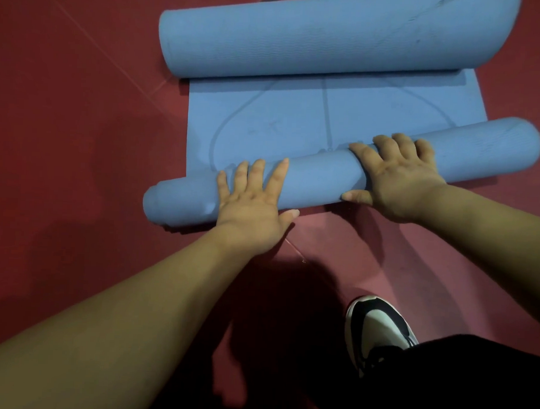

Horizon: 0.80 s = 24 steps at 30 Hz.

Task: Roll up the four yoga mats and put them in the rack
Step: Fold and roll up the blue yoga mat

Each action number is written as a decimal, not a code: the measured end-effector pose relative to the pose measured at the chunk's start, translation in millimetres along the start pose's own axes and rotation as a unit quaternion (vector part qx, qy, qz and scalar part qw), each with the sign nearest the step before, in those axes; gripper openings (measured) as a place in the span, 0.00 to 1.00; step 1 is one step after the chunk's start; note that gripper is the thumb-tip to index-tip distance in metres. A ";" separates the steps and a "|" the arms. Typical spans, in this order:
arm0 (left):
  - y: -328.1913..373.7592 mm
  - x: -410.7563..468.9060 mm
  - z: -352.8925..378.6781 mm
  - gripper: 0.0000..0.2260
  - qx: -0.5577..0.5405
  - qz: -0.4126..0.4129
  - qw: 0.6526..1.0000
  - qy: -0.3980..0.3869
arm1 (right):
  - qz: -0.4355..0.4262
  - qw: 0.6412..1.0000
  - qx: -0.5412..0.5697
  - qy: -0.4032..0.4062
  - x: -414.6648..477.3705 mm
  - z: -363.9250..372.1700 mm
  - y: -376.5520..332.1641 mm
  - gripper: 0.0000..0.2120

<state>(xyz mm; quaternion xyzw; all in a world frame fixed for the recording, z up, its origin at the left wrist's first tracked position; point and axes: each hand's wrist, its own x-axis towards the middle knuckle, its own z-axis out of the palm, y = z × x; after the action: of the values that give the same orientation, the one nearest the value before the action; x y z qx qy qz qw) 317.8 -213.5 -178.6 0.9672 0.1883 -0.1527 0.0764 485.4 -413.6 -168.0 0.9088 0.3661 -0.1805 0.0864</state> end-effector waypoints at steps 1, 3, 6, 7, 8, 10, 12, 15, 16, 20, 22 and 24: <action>1.8 -1.1 0.4 0.39 -0.002 -0.001 1.000 0.012 | -0.002 1.000 0.000 -0.003 2.3 -1.5 1.5 0.47; 4.1 -7.1 4.8 0.40 -0.002 0.000 0.999 0.035 | -0.005 1.000 0.001 -0.009 6.5 -3.1 2.7 0.46; 3.4 -12.5 13.1 0.42 0.003 0.008 0.999 0.052 | -0.007 1.000 0.006 -0.016 9.8 -6.2 4.1 0.46; 2.8 -11.0 13.4 0.43 0.003 0.008 0.999 0.047 | -0.006 1.000 0.008 -0.016 9.7 -6.8 4.5 0.46; 2.3 -8.2 12.3 0.43 0.004 0.006 0.999 0.039 | -0.005 1.000 0.007 -0.016 9.0 -6.8 4.2 0.47; 0.9 -0.6 7.5 0.43 0.011 0.001 1.000 0.022 | -0.001 1.000 0.007 -0.012 6.1 -4.0 1.2 0.48; -0.9 9.2 1.6 0.42 0.014 0.000 1.000 0.009 | 0.008 1.000 0.014 0.003 4.4 -0.8 -0.9 0.49; -5.6 18.8 -5.0 0.43 0.008 0.000 1.000 -0.008 | 0.001 1.000 0.016 0.017 11.3 -2.3 0.2 0.48; -6.7 21.4 -6.9 0.43 0.005 0.000 1.000 -0.010 | -0.005 1.000 0.012 0.020 14.7 -5.2 1.3 0.48; -10.7 33.1 -12.3 0.46 0.013 0.003 1.000 0.001 | -0.019 1.000 0.005 0.018 26.1 -13.3 5.5 0.48; -13.1 40.6 -14.6 0.48 0.015 0.003 1.000 0.002 | -0.022 1.000 0.009 0.012 31.0 -17.5 6.7 0.48; -14.8 47.9 -16.3 0.50 0.022 0.001 1.000 0.000 | -0.027 0.999 0.018 0.006 35.8 -20.9 8.2 0.50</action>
<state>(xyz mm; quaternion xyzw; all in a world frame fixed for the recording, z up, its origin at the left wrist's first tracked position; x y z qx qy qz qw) 358.7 -180.3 -180.0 0.9687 0.1840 -0.1572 0.0557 520.5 -390.7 -162.5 0.9011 0.3876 -0.1837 0.0632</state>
